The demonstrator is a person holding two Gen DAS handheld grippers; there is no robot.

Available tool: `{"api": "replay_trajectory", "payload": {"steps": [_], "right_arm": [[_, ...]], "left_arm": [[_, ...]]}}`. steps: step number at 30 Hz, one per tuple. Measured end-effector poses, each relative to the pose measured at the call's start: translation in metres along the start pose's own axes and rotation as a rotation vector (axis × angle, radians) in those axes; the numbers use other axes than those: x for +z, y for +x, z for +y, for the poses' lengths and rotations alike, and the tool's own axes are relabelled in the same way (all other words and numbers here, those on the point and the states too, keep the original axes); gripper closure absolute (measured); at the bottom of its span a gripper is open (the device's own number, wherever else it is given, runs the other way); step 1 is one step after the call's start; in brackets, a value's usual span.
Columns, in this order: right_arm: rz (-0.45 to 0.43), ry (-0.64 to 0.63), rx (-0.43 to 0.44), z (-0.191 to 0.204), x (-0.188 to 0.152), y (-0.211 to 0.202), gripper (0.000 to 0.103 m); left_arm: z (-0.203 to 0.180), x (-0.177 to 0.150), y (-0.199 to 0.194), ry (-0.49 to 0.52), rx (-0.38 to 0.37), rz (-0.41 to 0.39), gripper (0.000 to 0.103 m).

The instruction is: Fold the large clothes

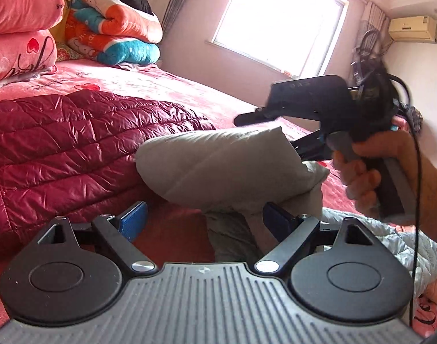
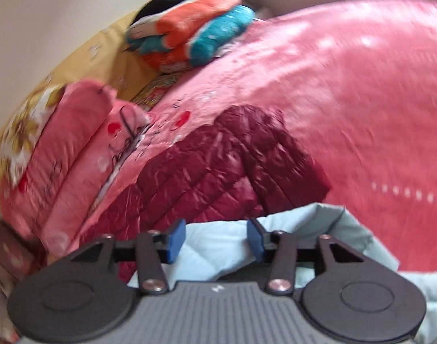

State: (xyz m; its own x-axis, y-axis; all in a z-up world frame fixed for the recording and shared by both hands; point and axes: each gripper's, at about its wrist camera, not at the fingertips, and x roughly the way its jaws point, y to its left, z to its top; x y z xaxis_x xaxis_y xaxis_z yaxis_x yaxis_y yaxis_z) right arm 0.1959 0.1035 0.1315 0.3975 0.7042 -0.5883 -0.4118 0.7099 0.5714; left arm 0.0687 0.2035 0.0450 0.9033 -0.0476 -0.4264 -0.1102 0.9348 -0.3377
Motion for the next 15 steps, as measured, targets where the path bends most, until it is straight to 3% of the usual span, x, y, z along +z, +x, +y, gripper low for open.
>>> {"api": "replay_trajectory", "payload": {"steps": [2, 5, 10, 12, 15], "right_arm": [[0.014, 0.118, 0.015, -0.015, 0.005, 0.007, 0.042], [-0.008, 0.232, -0.040, -0.031, 0.009, 0.007, 0.041], [-0.049, 0.238, -0.279, -0.046, 0.013, 0.000, 0.032], [-0.017, 0.307, -0.230, -0.059, 0.011, 0.002, 0.032], [-0.006, 0.452, -0.060, -0.076, 0.008, 0.009, 0.032]], "left_arm": [[-0.002, -0.001, -0.001, 0.013, -0.003, 0.000, 0.000], [0.002, -0.001, 0.001, 0.015, -0.001, 0.006, 0.000], [0.005, -0.002, -0.002, 0.004, -0.008, 0.015, 0.000], [0.004, -0.003, -0.002, 0.007, -0.014, 0.019, 0.000], [0.002, -0.005, -0.004, 0.018, -0.024, 0.023, 0.000]]}}
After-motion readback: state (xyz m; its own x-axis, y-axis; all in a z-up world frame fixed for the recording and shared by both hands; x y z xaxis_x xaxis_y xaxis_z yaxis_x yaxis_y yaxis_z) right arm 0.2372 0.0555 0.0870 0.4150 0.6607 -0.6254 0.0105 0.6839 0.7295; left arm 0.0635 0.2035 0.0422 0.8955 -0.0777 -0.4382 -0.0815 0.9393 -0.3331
